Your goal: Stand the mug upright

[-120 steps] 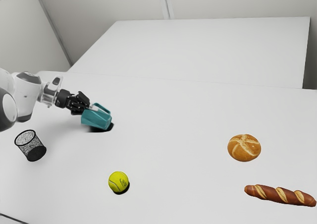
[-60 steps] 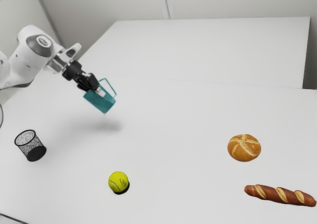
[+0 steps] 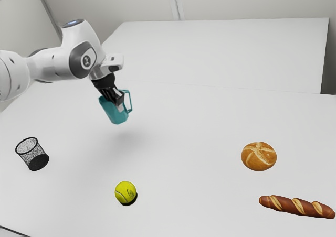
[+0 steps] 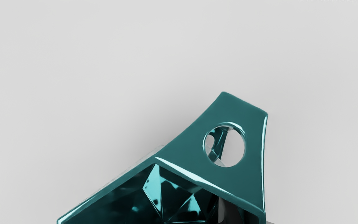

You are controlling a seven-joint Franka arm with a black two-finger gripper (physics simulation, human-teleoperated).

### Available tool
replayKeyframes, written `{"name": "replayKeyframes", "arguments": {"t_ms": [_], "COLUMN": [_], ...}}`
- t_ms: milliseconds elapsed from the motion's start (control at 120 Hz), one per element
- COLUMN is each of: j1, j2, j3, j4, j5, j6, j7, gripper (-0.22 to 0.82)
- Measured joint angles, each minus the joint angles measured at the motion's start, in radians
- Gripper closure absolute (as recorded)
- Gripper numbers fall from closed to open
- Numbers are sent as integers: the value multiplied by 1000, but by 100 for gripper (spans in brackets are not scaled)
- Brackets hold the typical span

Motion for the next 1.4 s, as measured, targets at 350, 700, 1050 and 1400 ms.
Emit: {"name": "replayKeyframes", "arguments": {"t_ms": [350,700,1050,1400], "j1": [-9,-14,-26,-18], "j2": [8,39,-35,-35], "j3": [-2,-7,-29,-18], "j4": [-151,-199,-157,253], "j5": [28,22,8,-31], "j6": [191,291,286,-93], "j7": [-116,-182,-210,-224], "gripper": [79,58,11,2]}}
